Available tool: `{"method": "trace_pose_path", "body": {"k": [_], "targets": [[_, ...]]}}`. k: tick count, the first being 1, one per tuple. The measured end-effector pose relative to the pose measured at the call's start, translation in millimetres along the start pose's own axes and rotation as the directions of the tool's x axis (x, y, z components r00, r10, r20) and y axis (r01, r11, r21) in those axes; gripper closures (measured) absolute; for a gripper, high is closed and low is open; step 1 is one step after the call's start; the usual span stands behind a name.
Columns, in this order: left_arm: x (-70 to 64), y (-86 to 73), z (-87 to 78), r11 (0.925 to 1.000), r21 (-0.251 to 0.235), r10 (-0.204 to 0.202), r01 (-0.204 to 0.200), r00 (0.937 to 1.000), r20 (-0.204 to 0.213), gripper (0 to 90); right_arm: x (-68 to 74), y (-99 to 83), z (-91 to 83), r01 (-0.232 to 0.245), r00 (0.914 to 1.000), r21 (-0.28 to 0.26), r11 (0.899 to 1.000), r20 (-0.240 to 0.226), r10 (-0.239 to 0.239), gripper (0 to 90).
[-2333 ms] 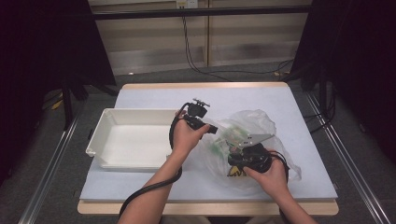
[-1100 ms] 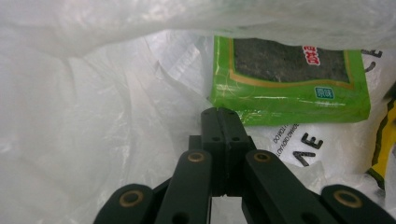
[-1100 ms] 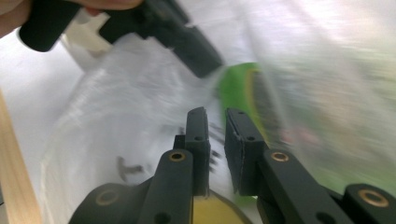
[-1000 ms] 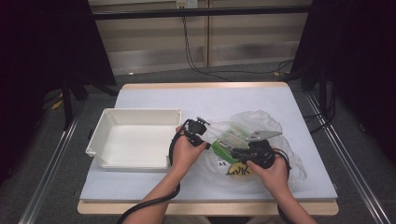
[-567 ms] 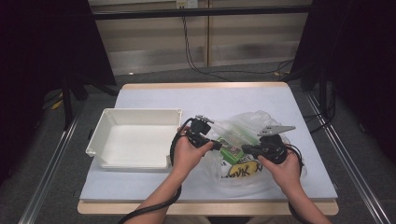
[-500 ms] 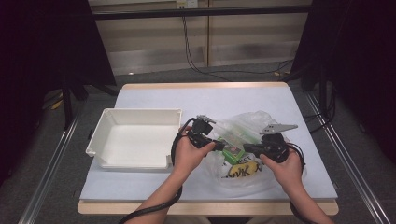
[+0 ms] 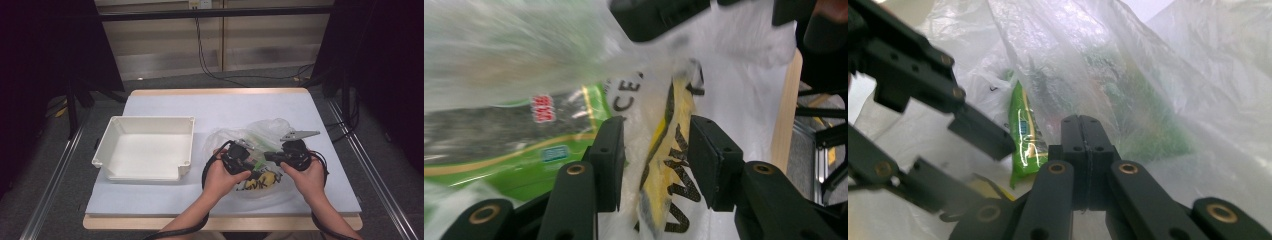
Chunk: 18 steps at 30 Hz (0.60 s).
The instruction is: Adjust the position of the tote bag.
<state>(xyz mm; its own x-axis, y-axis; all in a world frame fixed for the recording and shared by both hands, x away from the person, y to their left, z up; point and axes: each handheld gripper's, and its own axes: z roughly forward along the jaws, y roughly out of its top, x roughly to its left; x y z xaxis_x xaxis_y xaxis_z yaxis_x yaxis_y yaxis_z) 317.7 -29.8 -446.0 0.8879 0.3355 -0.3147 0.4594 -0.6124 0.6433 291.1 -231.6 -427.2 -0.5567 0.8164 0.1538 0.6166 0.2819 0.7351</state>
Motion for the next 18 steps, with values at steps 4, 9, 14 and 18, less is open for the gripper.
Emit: {"method": "trace_pose_path", "body": {"k": [4,9,14,18], "targets": [[-5.0,-1.5,9.4,0.9988,0.037,0.034,-0.033,0.9992,-0.021,58.2,-3.7,2.8,2.2,-0.008,0.9998,0.001,1.000,0.016,0.008,90.0],[-5.6,-8.6,19.1,0.9951,0.088,0.046,-0.046,0.9990,0.005,89.7,-10.1,7.7,10.5,-0.018,0.9994,0.015,1.000,0.031,0.017,90.0],[-4.2,-14.1,20.5,0.9934,0.112,0.021,-0.026,0.9989,0.041,90.0,-21.8,13.3,19.1,-0.028,0.9976,0.022,0.999,0.064,0.026,90.0],[-3.1,-17.8,19.7,0.9928,0.116,0.024,-0.030,0.9986,0.047,90.0,-35.3,18.7,25.7,-0.048,0.9954,0.027,0.998,0.084,0.046,90.0]]}}
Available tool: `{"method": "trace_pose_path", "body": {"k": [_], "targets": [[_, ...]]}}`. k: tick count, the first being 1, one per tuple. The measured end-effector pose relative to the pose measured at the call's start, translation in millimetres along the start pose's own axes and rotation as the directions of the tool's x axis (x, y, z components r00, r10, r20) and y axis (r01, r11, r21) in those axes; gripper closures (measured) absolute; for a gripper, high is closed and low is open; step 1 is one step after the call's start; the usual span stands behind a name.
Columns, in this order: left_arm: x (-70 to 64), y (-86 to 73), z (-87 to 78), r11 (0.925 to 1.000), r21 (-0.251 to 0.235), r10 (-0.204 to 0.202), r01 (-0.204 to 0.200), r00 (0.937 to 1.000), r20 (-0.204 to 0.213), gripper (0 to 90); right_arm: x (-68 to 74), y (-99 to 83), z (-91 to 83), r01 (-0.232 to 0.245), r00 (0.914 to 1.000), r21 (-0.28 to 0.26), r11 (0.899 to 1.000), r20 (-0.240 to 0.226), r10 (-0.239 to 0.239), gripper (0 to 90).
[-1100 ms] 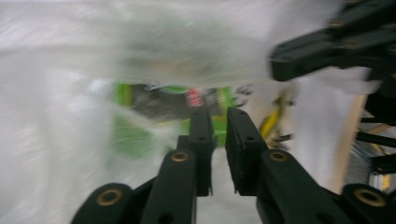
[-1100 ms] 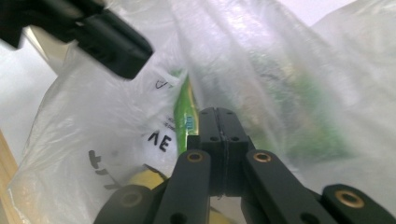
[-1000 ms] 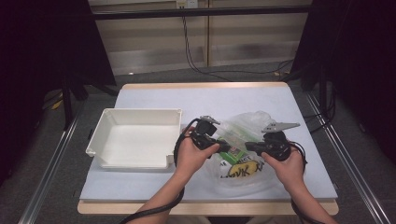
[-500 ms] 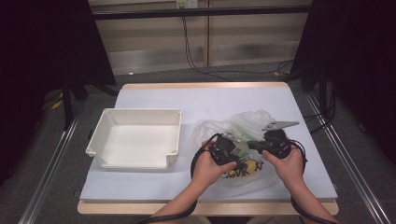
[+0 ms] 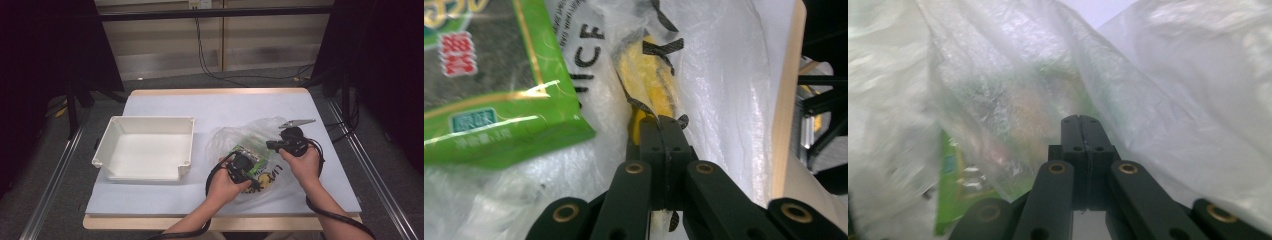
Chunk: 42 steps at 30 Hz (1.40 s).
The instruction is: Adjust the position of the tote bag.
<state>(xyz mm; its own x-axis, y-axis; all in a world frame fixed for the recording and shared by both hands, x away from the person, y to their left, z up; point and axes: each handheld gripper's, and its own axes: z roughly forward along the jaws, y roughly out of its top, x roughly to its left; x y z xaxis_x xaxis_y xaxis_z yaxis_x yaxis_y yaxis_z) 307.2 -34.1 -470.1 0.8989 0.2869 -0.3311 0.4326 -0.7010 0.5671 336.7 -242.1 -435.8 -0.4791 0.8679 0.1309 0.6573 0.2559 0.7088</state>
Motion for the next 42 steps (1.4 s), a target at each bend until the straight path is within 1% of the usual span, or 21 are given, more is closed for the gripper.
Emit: {"method": "trace_pose_path", "body": {"k": [4,5,6,8,9,11,17,19,20,22,25,28,30,32,33,35,37,38,39,41,42], "targets": [[3.7,-2.3,1.2,1.0000,0.008,-0.004,0.004,0.9998,0.020,90.0,-11.1,5.9,8.4,-0.012,0.9994,0.004,1.000,0.032,0.012,90.0],[3.8,-2.6,1.1,0.9997,-0.005,-0.026,0.026,0.9992,0.030,90.0,-13.6,7.2,10.4,-0.012,0.9994,0.011,1.000,0.032,0.012,90.0],[6.3,-3.0,0.0,1.0000,0.002,-0.003,0.003,0.9994,0.034,90.0,-15.5,8.5,12.5,-0.011,0.9993,0.011,1.000,0.036,0.010,90.0],[7.8,-3.6,-1.6,0.9999,0.005,-0.009,0.009,0.9988,0.047,90.0,-18.9,10.8,17.1,-0.009,0.9989,0.015,1.000,0.046,0.008,90.0],[8.2,-4.2,-1.7,1.0000,0.005,-0.007,0.006,0.9992,0.039,90.0,-20.3,12.2,19.6,-0.010,0.9989,0.018,1.000,0.046,0.009,90.0],[7.4,-5.7,-1.2,0.9994,-0.006,-0.033,0.034,0.9985,0.043,90.0,-24.1,14.7,24.3,-0.007,0.9983,0.021,1.000,0.058,0.006,90.0],[8.8,-5.5,-3.0,0.9998,0.021,-0.001,0.000,0.9991,0.041,90.0,-32.4,14.5,40.2,-0.028,0.9966,0.046,0.999,0.078,0.024,90.0],[7.9,-6.6,-2.4,0.9998,0.017,-0.012,0.011,0.9980,0.062,90.0,-36.0,12.5,44.8,-0.031,0.9960,0.061,0.998,0.086,0.025,90.0],[8.2,-7.2,-1.9,0.9999,0.011,-0.001,0.001,0.9980,0.063,90.0,-38.1,11.7,47.2,-0.035,0.9953,0.063,0.997,0.092,0.029,90.0],[7.5,-7.8,-3.2,0.9996,0.027,-0.006,0.004,0.9972,0.075,90.0,-43.0,10.5,50.7,-0.039,0.9947,0.075,0.996,0.098,0.032,90.0],[7.2,-9.2,-3.6,0.9998,0.021,-0.005,0.004,0.9971,0.076,90.0,-48.8,9.3,55.1,-0.055,0.9931,0.086,0.995,0.107,0.046,90.0],[7.0,-9.6,-4.1,0.9998,0.018,-0.007,0.006,0.9978,0.066,90.0,-51.9,8.5,58.6,-0.053,0.9927,0.096,0.994,0.113,0.042,90.0],[6.9,-9.7,-4.3,0.9998,0.012,-0.014,0.014,0.9981,0.060,90.0,-52.2,8.7,57.0,-0.057,0.9924,0.097,0.994,0.114,0.046,90.0],[8.6,-9.1,-4.3,0.9999,0.009,-0.010,0.010,0.9983,0.057,90.0,-51.5,8.5,51.6,-0.056,0.9944,0.086,0.995,0.094,0.048,90.0],[8.2,-8.7,-4.4,0.9997,0.003,-0.024,0.024,0.9983,0.054,90.0,-50.1,8.3,47.7,-0.058,0.9951,0.074,0.996,0.083,0.052,90.0],[8.5,-7.7,-4.1,0.9997,-0.010,-0.022,0.023,0.9985,0.050,90.0,-46.5,8.6,39.3,-0.047,0.9965,0.066,0.997,0.072,0.042,90.0],[8.2,-6.4,-4.9,0.9999,0.003,-0.013,0.013,0.9986,0.052,90.0,-41.1,9.7,29.8,-0.036,0.9965,0.053,0.998,0.078,0.032,90.0],[7.2,-6.4,-4.7,0.9997,-0.008,-0.022,0.023,0.9984,0.051,90.0,-40.1,10.2,25.4,-0.028,0.9974,0.042,0.999,0.068,0.025,90.0],[5.6,-6.5,-4.0,0.9990,-0.028,-0.034,0.035,0.9983,0.047,90.0,-38.8,10.7,20.9,-0.027,0.9973,0.032,0.999,0.069,0.025,90.0],[6.0,-5.6,-5.7,0.9995,-0.018,-0.025,0.025,0.9989,0.040,90.0,-36.0,12.1,12.3,-0.041,0.9981,0.014,0.999,0.046,0.040,90.0],[5.9,-5.7,-6.1,0.9990,-0.025,-0.036,0.037,0.9986,0.040,90.0,-34.6,13.0,7.7,-0.038,0.9984,0.007,0.999,0.043,0.038,90.0]]}}
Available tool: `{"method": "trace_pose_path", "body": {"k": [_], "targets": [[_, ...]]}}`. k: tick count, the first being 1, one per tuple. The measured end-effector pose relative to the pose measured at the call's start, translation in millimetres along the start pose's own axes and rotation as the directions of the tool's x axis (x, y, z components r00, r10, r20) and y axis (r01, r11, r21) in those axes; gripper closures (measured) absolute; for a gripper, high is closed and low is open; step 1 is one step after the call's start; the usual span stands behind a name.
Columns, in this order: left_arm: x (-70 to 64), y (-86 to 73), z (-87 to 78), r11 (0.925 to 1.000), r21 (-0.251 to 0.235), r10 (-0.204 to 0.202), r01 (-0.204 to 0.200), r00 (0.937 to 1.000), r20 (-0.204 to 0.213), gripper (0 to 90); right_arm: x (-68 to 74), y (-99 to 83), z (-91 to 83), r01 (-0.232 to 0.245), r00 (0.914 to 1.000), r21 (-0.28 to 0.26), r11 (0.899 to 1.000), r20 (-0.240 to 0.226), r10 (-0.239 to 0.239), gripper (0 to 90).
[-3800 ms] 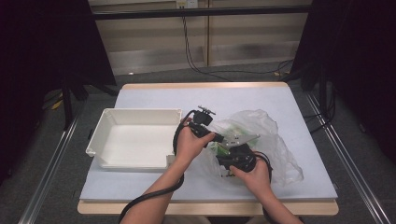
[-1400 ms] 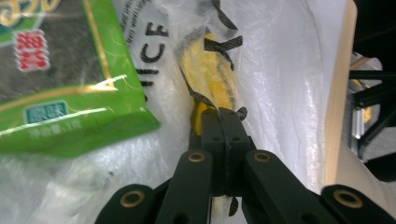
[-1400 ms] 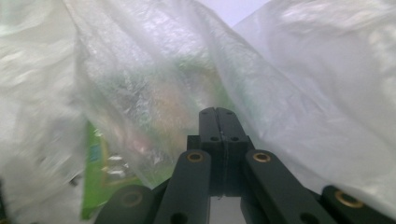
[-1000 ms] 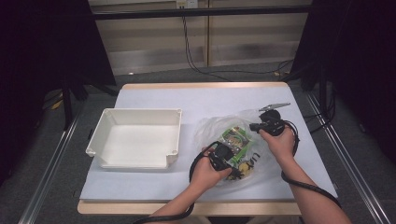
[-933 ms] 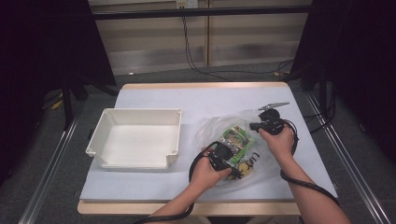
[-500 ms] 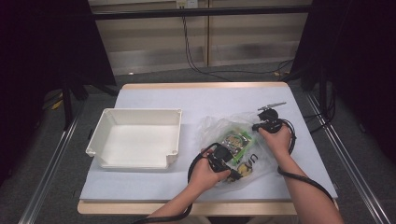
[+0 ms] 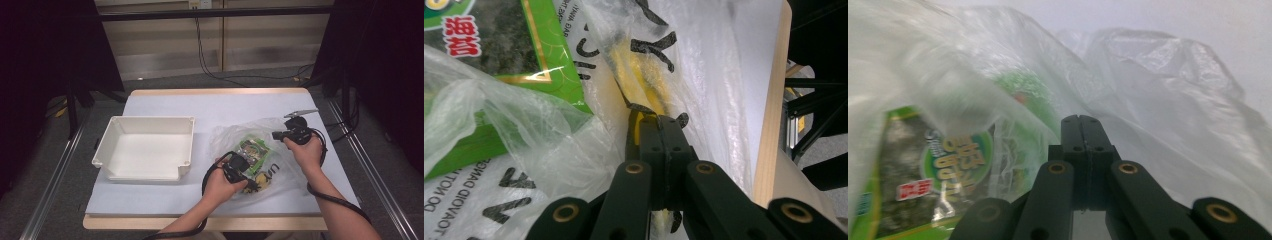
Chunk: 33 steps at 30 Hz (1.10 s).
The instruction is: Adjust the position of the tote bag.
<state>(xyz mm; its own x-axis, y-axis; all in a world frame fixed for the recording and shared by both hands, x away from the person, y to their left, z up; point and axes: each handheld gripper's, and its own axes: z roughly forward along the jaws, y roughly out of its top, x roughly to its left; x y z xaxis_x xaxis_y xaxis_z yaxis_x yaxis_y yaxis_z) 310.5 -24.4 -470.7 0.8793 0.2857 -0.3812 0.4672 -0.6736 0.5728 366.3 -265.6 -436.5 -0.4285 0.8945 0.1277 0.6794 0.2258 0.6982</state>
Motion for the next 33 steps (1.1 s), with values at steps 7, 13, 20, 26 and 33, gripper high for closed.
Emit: {"method": "trace_pose_path", "body": {"k": [7,13,20,26,33], "targets": [[1.3,-1.2,0.5,0.9996,-0.024,-0.018,0.018,0.9998,-0.001,90.0,14.3,-2.1,-22.6,0.028,0.9989,-0.021,0.999,-0.037,-0.028,90.0],[2.9,-0.3,0.4,0.9996,-0.027,-0.004,0.004,0.9999,-0.012,90.0,32.5,-7.3,-32.3,0.059,0.9948,-0.030,0.998,-0.081,-0.061,90.0],[2.8,0.8,-0.8,0.9987,-0.050,-0.004,0.002,0.9996,-0.027,90.0,58.3,-11.3,-29.0,0.093,0.9831,-0.014,0.996,-0.157,-0.094,90.0],[1.6,-0.9,0.3,0.9988,-0.049,-0.012,0.011,0.9998,-0.017,90.0,63.5,-20.1,-10.0,0.120,0.9845,0.030,0.992,-0.133,-0.115,90.0],[-1.7,-1.1,3.1,0.9995,-0.030,0.005,-0.005,1.0000,0.000,90.0,32.6,-20.6,2.0,0.071,0.9971,0.048,0.996,-0.028,-0.070,90.0]]}}
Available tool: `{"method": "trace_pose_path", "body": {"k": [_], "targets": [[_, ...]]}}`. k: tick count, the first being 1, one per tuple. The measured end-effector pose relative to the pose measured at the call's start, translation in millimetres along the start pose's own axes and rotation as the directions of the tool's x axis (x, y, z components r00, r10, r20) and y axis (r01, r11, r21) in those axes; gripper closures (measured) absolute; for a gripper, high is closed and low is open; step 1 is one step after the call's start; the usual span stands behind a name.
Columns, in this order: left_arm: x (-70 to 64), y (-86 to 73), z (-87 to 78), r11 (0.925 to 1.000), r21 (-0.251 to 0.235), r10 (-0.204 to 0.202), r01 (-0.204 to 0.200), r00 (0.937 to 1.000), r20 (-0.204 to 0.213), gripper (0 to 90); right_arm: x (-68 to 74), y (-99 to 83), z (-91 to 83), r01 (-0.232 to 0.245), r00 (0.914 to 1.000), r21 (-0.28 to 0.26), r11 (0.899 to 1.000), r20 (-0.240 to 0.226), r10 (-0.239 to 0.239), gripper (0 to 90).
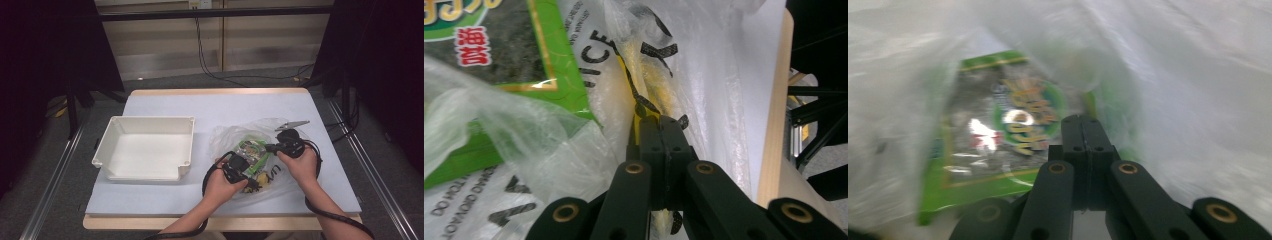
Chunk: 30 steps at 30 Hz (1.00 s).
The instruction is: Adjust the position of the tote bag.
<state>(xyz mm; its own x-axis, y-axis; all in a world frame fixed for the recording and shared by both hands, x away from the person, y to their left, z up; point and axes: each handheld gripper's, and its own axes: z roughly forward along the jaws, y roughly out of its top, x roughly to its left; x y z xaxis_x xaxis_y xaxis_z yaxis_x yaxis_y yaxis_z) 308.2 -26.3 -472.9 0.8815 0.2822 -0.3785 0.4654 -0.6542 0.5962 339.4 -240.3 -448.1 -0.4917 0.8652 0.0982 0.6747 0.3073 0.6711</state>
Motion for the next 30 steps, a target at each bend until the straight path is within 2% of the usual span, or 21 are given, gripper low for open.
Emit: {"method": "trace_pose_path", "body": {"k": [1,2,3,4,7,8,9,12,15,16,17,18,19,20,27,29,30], "targets": [[-1.4,0.3,0.5,1.0000,0.007,0.004,-0.004,0.9999,-0.017,90.0,-4.2,-0.7,1.7,-0.011,0.9998,-0.004,1.000,0.014,0.011,90.0],[-1.1,-0.1,1.6,1.0000,0.001,0.001,-0.001,0.9999,0.010,90.0,-8.1,-1.0,3.3,-0.025,0.9996,0.001,1.000,0.013,0.025,90.0],[-0.9,0.1,2.1,0.9999,0.012,0.007,-0.007,0.9998,0.020,90.0,-11.6,-1.5,5.0,-0.034,0.9991,0.006,0.999,0.025,0.034,90.0],[-2.0,-0.2,3.5,0.9999,0.013,0.006,-0.006,0.9999,0.008,90.0,-15.4,-1.5,6.4,-0.042,0.9989,-0.001,0.999,0.022,0.042,90.0],[-1.7,-0.9,5.9,0.9997,0.021,0.013,-0.013,0.9996,0.023,90.0,-23.0,1.5,10.2,-0.061,0.9972,-0.001,0.998,0.043,0.061,90.0],[-1.7,-1.1,6.6,0.9995,0.025,0.020,-0.021,0.9995,0.023,90.0,-24.4,2.5,11.0,-0.057,0.9974,0.003,0.998,0.044,0.056,90.0],[-4.0,-1.2,7.4,0.9998,0.017,-0.011,0.010,0.9995,0.029,90.0,-25.8,3.7,11.8,-0.057,0.9967,0.004,0.998,0.059,0.056,90.0],[-2.5,-0.5,6.5,0.9991,0.038,0.016,-0.017,0.9991,0.040,90.0,-30.2,7.4,14.0,-0.060,0.9961,-0.006,0.998,0.064,0.060,90.0],[-3.0,-0.6,7.2,0.9992,0.040,0.004,-0.006,0.9988,0.050,90.0,-32.3,11.5,16.2,-0.063,0.9953,-0.012,0.998,0.073,0.064,90.0],[-3.0,-0.5,7.2,0.9990,0.045,0.006,-0.008,0.9987,0.050,90.0,-33.5,13.0,17.1,-0.049,0.9956,-0.011,0.999,0.079,0.050,90.0],[-4.1,-1.0,8.9,0.9997,0.025,-0.009,0.008,0.9984,0.056,90.0,-34.5,14.3,17.2,-0.049,0.9950,-0.009,0.999,0.086,0.050,90.0],[-4.3,-1.1,9.6,0.9996,0.027,-0.010,0.008,0.9980,0.062,90.0,-35.5,15.4,18.1,-0.059,0.9946,-0.017,0.998,0.084,0.060,90.0],[-3.1,-0.7,8.9,0.9988,0.046,0.014,-0.017,0.9978,0.065,90.0,-36.7,16.5,19.6,-0.057,0.9949,-0.018,0.998,0.082,0.058,90.0],[-4.5,-0.8,9.8,0.9993,0.036,-0.005,0.003,0.9976,0.070,90.0,-37.4,17.7,20.5,-0.051,0.9940,-0.013,0.999,0.096,0.052,90.0],[-4.3,-1.5,10.8,0.9992,0.039,-0.014,0.010,0.9963,0.084,90.0,-50.5,13.5,32.6,-0.072,0.9886,0.019,0.997,0.134,0.069,90.0],[-4.9,-1.4,10.4,0.9988,0.048,-0.015,0.011,0.9959,0.089,90.0,-57.6,10.5,36.5,-0.087,0.9853,0.036,0.996,0.150,0.081,90.0],[-4.1,-1.4,10.9,0.9986,0.051,0.008,-0.013,0.9967,0.081,90.0,-60.8,9.5,37.7,-0.092,0.9843,0.039,0.995,0.155,0.085,90.0]]}}
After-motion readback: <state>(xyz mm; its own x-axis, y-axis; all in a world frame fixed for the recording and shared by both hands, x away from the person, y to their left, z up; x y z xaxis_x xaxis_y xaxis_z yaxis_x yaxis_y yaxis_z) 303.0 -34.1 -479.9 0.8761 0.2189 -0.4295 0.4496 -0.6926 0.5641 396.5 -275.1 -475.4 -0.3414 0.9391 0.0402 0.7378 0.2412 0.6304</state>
